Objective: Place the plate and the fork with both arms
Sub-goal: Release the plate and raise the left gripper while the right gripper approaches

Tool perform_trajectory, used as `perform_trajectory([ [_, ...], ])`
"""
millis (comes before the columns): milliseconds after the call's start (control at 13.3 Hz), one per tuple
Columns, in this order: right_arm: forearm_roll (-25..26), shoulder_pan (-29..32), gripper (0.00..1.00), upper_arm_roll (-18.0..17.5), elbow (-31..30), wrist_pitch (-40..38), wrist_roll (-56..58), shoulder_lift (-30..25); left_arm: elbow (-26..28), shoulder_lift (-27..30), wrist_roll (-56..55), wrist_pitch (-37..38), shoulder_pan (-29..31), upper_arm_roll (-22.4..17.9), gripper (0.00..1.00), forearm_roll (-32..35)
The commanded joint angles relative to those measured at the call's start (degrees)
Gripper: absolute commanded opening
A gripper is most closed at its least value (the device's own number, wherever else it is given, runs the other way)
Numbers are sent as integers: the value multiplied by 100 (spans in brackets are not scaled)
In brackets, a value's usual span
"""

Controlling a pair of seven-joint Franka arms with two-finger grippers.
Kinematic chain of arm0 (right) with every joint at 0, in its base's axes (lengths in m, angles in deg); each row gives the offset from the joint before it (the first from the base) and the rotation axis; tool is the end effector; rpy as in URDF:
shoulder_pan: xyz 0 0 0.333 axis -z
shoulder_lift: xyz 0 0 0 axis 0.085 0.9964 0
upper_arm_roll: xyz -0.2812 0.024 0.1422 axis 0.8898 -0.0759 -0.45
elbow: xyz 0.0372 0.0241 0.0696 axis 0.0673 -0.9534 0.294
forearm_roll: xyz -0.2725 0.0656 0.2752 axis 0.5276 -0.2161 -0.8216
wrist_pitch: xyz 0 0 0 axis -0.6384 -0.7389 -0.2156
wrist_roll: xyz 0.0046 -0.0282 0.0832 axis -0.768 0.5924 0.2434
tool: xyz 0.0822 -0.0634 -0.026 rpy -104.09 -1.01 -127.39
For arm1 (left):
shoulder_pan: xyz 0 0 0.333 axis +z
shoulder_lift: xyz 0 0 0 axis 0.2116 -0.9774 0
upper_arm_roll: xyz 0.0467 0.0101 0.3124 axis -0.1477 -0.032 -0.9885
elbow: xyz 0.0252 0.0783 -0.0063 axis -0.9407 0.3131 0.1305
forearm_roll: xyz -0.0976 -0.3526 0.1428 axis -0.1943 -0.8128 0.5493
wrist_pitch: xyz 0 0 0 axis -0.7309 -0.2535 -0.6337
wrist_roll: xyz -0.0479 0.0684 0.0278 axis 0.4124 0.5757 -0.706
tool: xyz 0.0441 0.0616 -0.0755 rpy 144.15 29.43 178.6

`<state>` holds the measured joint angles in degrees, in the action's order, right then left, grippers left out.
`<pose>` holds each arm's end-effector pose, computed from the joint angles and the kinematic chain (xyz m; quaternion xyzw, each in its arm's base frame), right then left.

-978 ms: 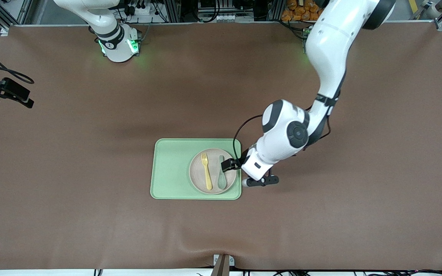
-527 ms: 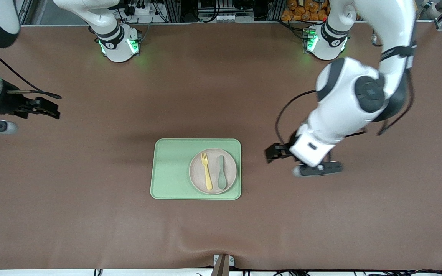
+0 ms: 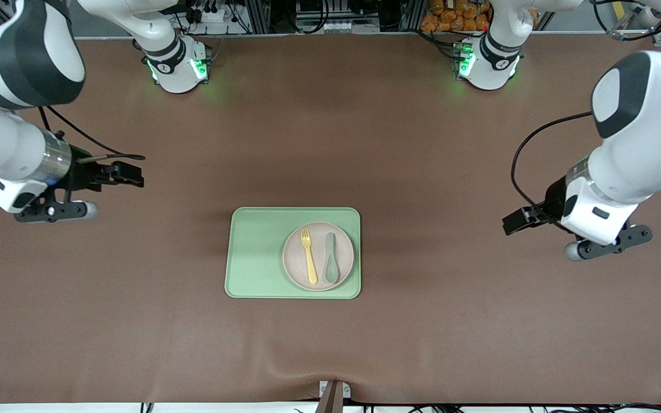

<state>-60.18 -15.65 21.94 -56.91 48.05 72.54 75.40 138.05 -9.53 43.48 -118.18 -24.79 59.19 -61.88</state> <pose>0.6011 0.1005 0.5185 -0.9946 -0.0332 0.0863 0.0465 0.6431 -0.1447 0.5492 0.9906 0.1326 0.0068 0.0340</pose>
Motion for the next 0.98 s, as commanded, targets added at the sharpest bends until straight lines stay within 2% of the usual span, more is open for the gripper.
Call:
perform_trajectory([
  [0, -38, -548, 100, 45, 231, 504, -450, 420, 191, 311, 42, 323, 229, 83, 100, 173],
  [301, -82, -874, 100, 45, 239, 1455, -478, 1184, 288, 609, 788, 420, 457, 65, 100, 182],
  [527, -73, -1180, 100, 45, 423, 2070, -557, 1764, 612, 978, 1317, 429, 774, 91, 100, 191],
  [677, -38, -1444, 99, 45, 852, 2343, -1108, 2255, 876, 1215, 1448, 429, 791, 91, 100, 339],
  [753, -20, -1585, 97, 54, 1159, 2371, -1198, 2545, 999, 1312, 1475, 429, 792, 100, 100, 566],
  [903, -11, -1814, 91, 54, 1513, 2667, -1225, 2950, 1184, 1488, 1484, 429, 765, 118, 100, 613],
])
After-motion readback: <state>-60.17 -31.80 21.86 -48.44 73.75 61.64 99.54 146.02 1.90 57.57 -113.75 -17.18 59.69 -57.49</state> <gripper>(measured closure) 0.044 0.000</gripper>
